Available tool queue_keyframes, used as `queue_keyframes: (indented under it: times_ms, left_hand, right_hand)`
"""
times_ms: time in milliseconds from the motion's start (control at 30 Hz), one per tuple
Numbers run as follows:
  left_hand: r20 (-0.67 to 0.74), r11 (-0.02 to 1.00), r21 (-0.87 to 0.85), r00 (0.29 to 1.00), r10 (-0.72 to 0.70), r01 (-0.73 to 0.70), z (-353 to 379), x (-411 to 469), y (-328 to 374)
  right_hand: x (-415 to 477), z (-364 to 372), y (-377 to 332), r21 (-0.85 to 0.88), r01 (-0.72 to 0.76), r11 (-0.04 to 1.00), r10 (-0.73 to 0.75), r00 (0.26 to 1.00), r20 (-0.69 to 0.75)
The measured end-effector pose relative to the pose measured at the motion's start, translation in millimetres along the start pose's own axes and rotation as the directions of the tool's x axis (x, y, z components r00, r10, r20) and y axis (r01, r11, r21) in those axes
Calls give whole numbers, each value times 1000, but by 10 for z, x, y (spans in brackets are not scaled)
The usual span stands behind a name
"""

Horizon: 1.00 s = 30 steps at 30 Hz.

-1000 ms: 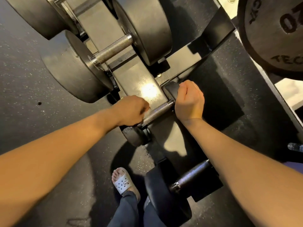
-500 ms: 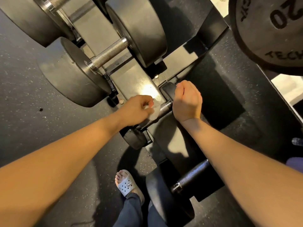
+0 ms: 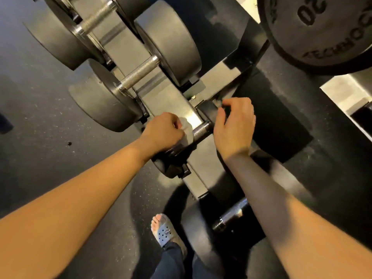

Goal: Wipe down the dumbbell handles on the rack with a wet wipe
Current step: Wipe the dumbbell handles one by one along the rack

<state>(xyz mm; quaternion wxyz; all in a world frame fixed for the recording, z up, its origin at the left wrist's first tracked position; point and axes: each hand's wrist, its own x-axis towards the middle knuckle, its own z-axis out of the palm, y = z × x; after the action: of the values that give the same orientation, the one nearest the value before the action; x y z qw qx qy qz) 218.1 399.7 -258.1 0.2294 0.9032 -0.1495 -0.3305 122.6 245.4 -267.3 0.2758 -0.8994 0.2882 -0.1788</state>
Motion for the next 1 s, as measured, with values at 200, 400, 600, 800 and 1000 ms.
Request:
queue_keyframes:
  times_ms: [200,400,600,800,1000]
  left_hand:
    - [236,778,-605,971,-28,169,101,-225,163]
    - [-272,994,-105,962,10,-40,103,-300,-221]
    - [-280,790,-590,875,-395,168,328,-183,-526]
    - [-361,779,-569,772,-524,262,619,-59,-422]
    - [-416,859,-438,787,-455,264,600,-94,-401]
  right_hand:
    - [-748,34,-266,523,-520,675,389,853,347]
    - [-534,183,-225,642,-760,101,749,483,453]
    - [-603,618,-253,553,-724,412,690,644,330]
    - [-895,593,-170,160,-485,860,311,746,588]
    - [-603,467,-112,434,-844,314,630,527,570]
